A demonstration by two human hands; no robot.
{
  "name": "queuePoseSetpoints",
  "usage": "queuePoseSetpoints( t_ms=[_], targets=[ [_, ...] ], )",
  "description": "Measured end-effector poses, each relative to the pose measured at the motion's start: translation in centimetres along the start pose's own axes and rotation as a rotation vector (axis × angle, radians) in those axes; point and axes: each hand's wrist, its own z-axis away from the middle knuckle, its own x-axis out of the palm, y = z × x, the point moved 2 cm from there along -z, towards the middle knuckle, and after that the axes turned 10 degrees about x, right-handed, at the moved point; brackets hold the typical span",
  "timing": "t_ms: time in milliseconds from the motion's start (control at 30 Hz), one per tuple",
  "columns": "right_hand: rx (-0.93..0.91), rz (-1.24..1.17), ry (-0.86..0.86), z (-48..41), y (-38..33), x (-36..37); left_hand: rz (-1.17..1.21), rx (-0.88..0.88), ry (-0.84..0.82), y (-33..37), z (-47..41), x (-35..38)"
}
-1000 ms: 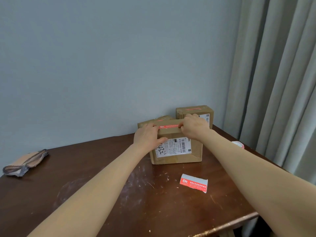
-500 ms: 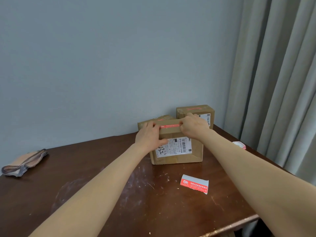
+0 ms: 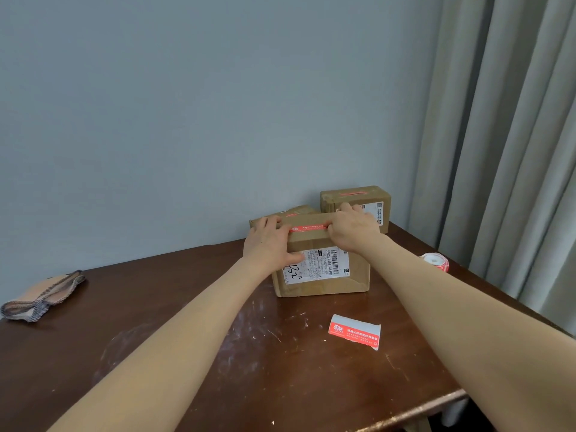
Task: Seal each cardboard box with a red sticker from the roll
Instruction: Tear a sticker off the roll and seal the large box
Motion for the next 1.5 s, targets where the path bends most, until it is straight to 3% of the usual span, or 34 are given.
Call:
queuePoseSetpoints(
  t_ms=[433, 667, 1133, 1500],
  targets=[
    [0.000, -0.004, -0.022, 0.1, 0.0, -0.3, 0.012, -0.007, 0.003, 0.1, 0.2, 0.0],
    [-0.033, -0.072, 0.063, 1.1, 0.4, -1.1, 0.039, 0.013, 0.113, 0.2, 0.9, -0.2],
    [-0.052, 0.029, 0.033, 0.8, 0.1, -0.8, 0.011, 0.012, 0.084, 0.6, 0.7, -1.3],
    [-0.045, -0.077, 0.011, 0.4, -0.4, 0.2, 0.109, -0.022, 0.064, 0.1, 0.1, -0.5]
  ],
)
